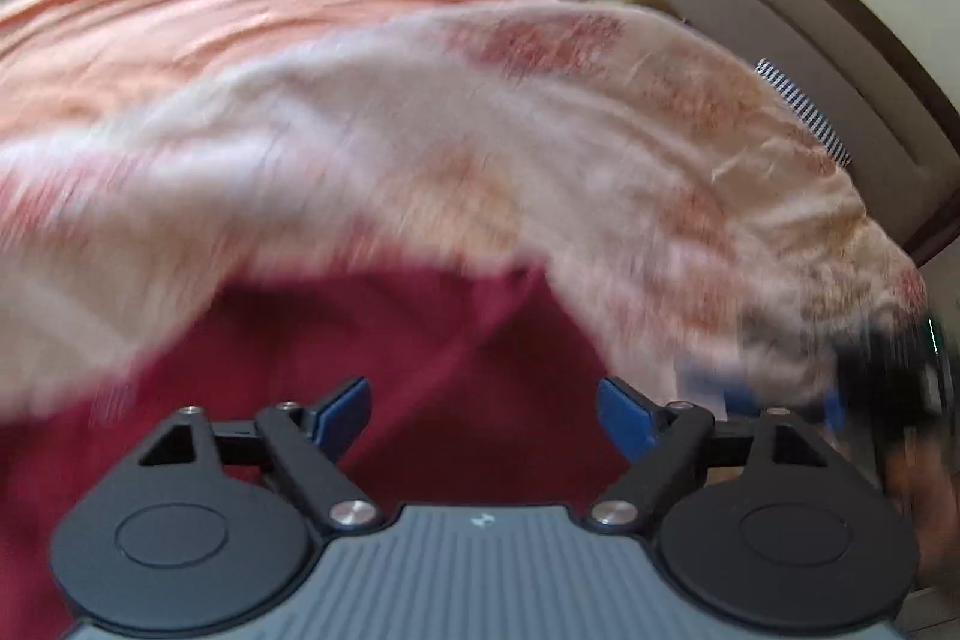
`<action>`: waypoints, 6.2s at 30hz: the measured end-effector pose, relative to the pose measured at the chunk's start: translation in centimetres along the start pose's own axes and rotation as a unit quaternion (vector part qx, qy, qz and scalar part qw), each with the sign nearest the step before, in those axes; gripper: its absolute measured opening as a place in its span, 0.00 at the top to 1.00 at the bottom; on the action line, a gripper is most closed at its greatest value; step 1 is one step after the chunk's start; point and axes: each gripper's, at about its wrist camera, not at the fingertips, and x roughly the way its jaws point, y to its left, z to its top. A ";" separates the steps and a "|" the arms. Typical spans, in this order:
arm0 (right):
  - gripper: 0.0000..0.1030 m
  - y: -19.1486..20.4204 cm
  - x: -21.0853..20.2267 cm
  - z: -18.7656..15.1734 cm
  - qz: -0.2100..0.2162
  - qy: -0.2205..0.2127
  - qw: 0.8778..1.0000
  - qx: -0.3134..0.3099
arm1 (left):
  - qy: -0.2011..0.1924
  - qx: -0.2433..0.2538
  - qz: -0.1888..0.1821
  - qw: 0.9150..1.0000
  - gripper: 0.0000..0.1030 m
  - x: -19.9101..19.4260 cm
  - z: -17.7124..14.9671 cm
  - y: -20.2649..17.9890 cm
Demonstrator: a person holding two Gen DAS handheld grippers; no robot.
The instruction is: Fold small clothes
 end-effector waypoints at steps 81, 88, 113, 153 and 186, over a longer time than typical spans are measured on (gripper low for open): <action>0.04 25.7 27.0 -42.0 -0.089 0.458 0.800 -0.378 | -0.343 -0.504 -0.043 0.791 0.85 -34.6 -58.3 34.4; 0.04 26.0 26.6 -41.6 -0.080 0.452 0.805 -0.375 | -0.364 -0.475 0.009 0.801 0.94 -37.1 -56.0 32.3; 0.11 17.7 26.1 -27.3 -0.227 0.213 0.793 -0.524 | -0.339 -0.330 -0.094 0.876 0.96 -31.8 -25.4 13.9; 0.10 12.1 8.5 -4.4 -0.168 0.150 0.905 -0.360 | -0.051 -0.225 0.124 0.965 0.43 -7.6 -16.9 4.8; 0.57 5.2 11.3 -0.5 -0.167 0.212 0.928 -0.255 | -0.124 -0.295 0.098 0.942 0.29 -9.9 -19.6 8.4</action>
